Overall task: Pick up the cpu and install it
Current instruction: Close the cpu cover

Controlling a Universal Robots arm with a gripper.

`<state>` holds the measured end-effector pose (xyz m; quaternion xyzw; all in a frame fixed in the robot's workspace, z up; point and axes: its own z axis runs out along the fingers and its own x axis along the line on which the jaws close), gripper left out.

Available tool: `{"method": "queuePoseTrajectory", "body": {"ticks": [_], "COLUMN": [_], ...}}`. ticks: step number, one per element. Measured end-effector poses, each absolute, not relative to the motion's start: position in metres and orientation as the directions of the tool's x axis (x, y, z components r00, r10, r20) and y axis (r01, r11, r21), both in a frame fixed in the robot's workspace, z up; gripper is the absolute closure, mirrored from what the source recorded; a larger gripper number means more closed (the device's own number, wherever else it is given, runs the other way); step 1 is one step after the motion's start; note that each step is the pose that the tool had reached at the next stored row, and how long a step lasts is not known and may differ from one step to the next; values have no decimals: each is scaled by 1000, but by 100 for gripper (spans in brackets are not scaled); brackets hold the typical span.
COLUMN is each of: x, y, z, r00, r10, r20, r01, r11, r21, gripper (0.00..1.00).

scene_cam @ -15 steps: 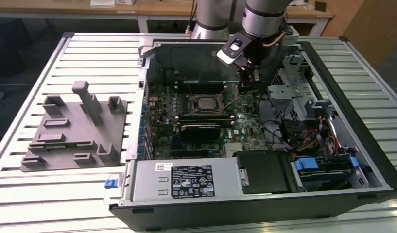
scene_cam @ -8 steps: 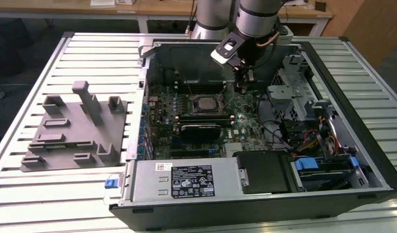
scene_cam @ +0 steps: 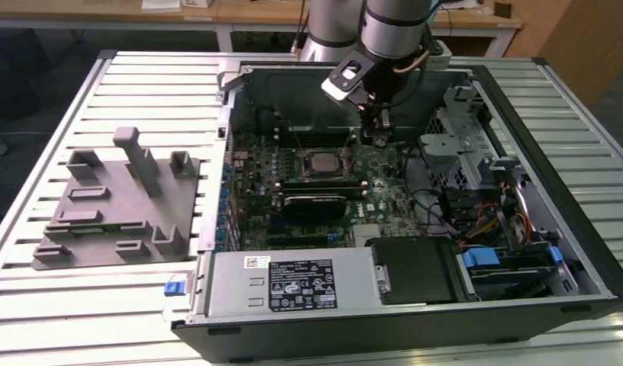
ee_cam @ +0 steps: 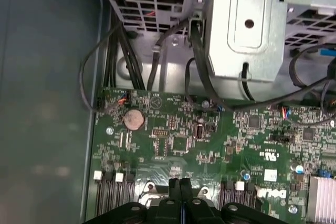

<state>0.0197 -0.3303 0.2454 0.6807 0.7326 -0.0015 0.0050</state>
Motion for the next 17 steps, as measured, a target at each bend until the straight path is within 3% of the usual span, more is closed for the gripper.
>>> {"method": "queuePoseTrajectory", "body": {"ticks": [17], "x": [6], "y": [-331], "z": [244], "r00": [-73], "r10": [997], "r20": [-10], "r01": [997], "r11": [73], "r21": [5], "gripper": [88]}}
